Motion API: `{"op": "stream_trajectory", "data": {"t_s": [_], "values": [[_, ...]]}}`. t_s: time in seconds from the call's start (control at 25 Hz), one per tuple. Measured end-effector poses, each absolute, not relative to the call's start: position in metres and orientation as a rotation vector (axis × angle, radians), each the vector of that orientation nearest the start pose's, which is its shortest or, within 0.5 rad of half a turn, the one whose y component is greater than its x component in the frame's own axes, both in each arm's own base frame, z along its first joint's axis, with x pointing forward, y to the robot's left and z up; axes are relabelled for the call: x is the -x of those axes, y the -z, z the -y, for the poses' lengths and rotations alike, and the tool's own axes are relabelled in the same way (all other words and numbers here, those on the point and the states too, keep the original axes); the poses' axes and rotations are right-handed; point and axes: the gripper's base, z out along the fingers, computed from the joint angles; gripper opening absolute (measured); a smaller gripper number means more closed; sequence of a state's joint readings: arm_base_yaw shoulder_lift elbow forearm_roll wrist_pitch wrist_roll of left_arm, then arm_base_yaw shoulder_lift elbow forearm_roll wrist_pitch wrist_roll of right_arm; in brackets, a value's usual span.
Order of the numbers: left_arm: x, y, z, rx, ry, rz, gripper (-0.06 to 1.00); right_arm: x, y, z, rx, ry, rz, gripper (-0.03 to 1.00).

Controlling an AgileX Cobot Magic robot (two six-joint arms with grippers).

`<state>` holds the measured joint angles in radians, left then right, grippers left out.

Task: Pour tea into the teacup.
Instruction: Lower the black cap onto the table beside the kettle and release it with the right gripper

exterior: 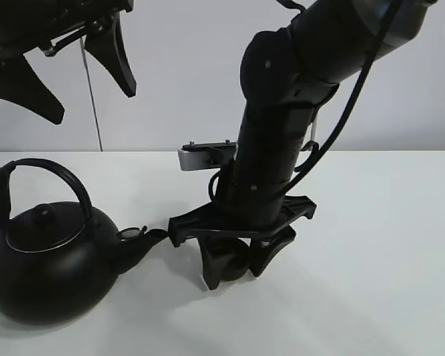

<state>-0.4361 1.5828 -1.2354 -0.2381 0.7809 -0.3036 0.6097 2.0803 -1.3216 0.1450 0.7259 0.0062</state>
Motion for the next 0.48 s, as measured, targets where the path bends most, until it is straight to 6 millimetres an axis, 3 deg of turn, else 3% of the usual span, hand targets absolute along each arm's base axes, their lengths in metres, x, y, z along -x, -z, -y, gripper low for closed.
{"op": "stream_trajectory", "data": {"t_s": [0.28, 0.48], "values": [[-0.298, -0.285, 0.156, -0.011, 0.529, -2.677, 0.58, -0.333, -0.137, -0.243, 0.739, -0.257, -2.861, 0.4], [-0.298, -0.285, 0.156, -0.011, 0.529, -2.677, 0.58, -0.331, -0.137, -0.242, 0.749, -0.25, -2.89, 0.4]]}}
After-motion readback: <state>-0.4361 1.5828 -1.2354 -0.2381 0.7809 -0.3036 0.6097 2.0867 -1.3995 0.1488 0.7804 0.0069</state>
